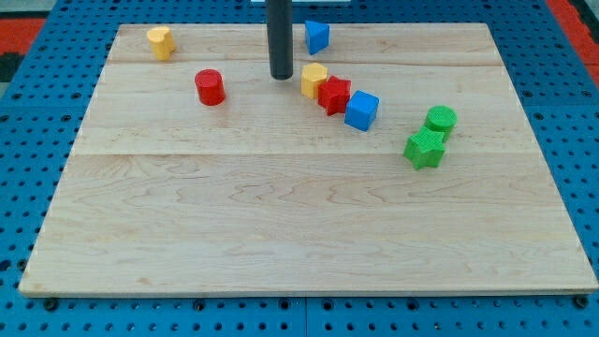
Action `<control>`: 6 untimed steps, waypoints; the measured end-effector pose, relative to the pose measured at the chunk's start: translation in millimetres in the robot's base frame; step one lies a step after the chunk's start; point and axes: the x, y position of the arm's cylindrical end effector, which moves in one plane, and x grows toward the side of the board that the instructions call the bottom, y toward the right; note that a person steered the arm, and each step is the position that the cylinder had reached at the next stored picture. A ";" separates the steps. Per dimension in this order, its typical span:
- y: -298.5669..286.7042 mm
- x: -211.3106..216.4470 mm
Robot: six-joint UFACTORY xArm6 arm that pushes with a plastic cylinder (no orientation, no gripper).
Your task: Move the red star diagonally to the top right of the blue cube
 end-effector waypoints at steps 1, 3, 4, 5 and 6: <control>0.2 33.8; 147.0 24.9; 178.1 -9.9; 175.1 -18.3; 189.9 -39.5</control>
